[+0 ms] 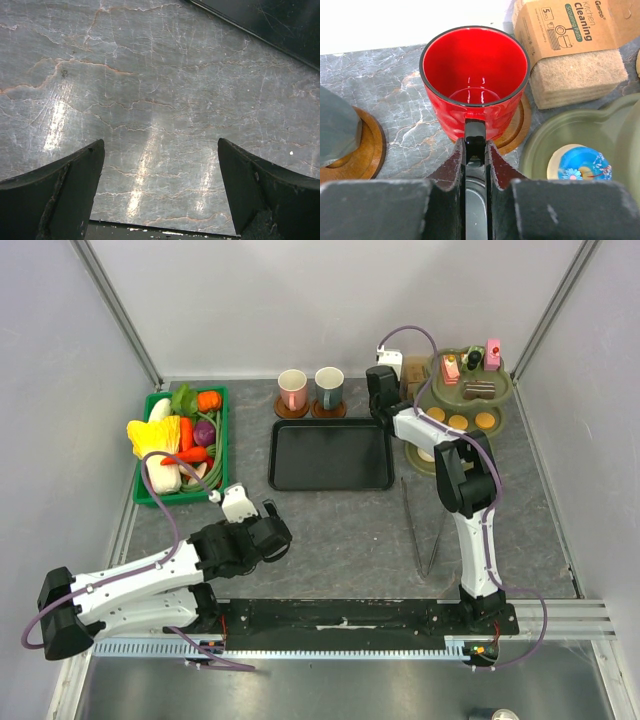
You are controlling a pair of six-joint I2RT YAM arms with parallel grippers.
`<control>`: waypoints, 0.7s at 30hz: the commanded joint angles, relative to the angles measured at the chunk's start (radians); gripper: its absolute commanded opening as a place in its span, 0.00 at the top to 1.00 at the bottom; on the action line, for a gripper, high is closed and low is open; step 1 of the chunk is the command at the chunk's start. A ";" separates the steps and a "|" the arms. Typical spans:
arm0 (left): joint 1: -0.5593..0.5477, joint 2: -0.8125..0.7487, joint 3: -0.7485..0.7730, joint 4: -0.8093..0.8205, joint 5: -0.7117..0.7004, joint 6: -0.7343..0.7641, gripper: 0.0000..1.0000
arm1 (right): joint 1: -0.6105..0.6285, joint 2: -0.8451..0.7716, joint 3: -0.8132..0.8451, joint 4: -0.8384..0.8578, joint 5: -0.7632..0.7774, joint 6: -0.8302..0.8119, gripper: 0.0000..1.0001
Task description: Serve the afternoon tea
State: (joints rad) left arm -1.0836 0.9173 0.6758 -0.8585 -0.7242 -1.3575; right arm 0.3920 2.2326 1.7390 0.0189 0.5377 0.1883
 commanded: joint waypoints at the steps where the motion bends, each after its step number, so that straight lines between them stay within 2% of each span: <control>1: 0.007 0.003 0.016 0.027 -0.027 0.032 0.01 | 0.004 -0.010 -0.012 0.127 0.013 -0.018 0.83; 3: 0.007 0.000 0.013 0.027 -0.026 0.032 0.01 | 0.002 -0.014 -0.033 0.127 0.015 -0.016 0.79; 8: 0.008 -0.006 0.005 0.030 -0.021 0.034 0.01 | -0.007 -0.016 -0.076 0.168 0.039 -0.020 0.77; 14: 0.008 -0.011 0.005 0.032 -0.020 0.034 0.00 | -0.015 -0.014 -0.087 0.139 0.025 -0.004 0.57; 18: 0.008 -0.014 0.005 0.032 -0.017 0.038 0.01 | -0.015 -0.028 -0.104 0.139 0.013 -0.003 0.37; 21: 0.010 -0.018 0.007 0.032 -0.011 0.041 0.01 | -0.013 -0.048 -0.110 0.138 -0.013 -0.007 0.29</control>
State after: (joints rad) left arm -1.0809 0.9154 0.6758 -0.8566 -0.7200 -1.3434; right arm 0.3801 2.2330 1.6424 0.1226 0.5499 0.1860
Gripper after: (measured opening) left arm 0.993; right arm 0.673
